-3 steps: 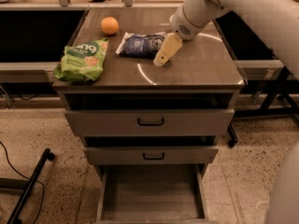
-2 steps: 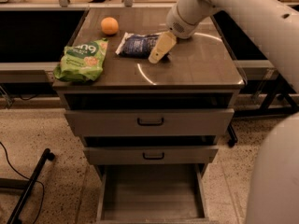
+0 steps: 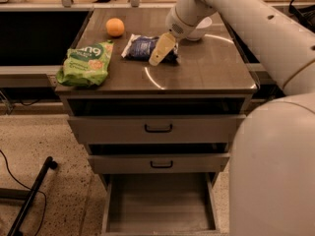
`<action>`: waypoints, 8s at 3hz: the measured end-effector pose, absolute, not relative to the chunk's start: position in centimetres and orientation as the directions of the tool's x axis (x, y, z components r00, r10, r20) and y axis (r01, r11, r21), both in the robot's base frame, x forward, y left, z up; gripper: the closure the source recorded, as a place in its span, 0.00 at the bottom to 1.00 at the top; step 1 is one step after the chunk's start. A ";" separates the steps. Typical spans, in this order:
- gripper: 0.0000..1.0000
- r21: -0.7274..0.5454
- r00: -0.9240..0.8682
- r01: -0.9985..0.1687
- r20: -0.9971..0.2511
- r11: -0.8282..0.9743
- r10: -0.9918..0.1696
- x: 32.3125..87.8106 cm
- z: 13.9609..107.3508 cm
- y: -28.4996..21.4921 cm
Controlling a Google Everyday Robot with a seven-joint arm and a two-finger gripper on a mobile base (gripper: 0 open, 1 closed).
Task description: Place blue chip bag into bottom drawer
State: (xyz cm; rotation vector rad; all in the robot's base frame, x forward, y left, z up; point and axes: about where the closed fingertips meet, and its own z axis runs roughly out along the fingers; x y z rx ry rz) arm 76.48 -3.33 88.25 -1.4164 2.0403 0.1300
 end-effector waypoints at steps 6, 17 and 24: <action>1.00 -0.194 -0.224 -0.910 -0.516 0.367 -0.827 77.6 85.0 -0.4; 1.00 -0.257 0.122 -0.966 -0.526 0.021 -0.842 48.0 83.0 -2.5; 1.00 0.089 -0.170 -0.985 -0.654 0.149 -0.737 41.3 49.4 -5.3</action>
Offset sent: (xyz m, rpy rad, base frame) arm 0.0139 0.0251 -0.0282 -0.0277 0.0733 0.0380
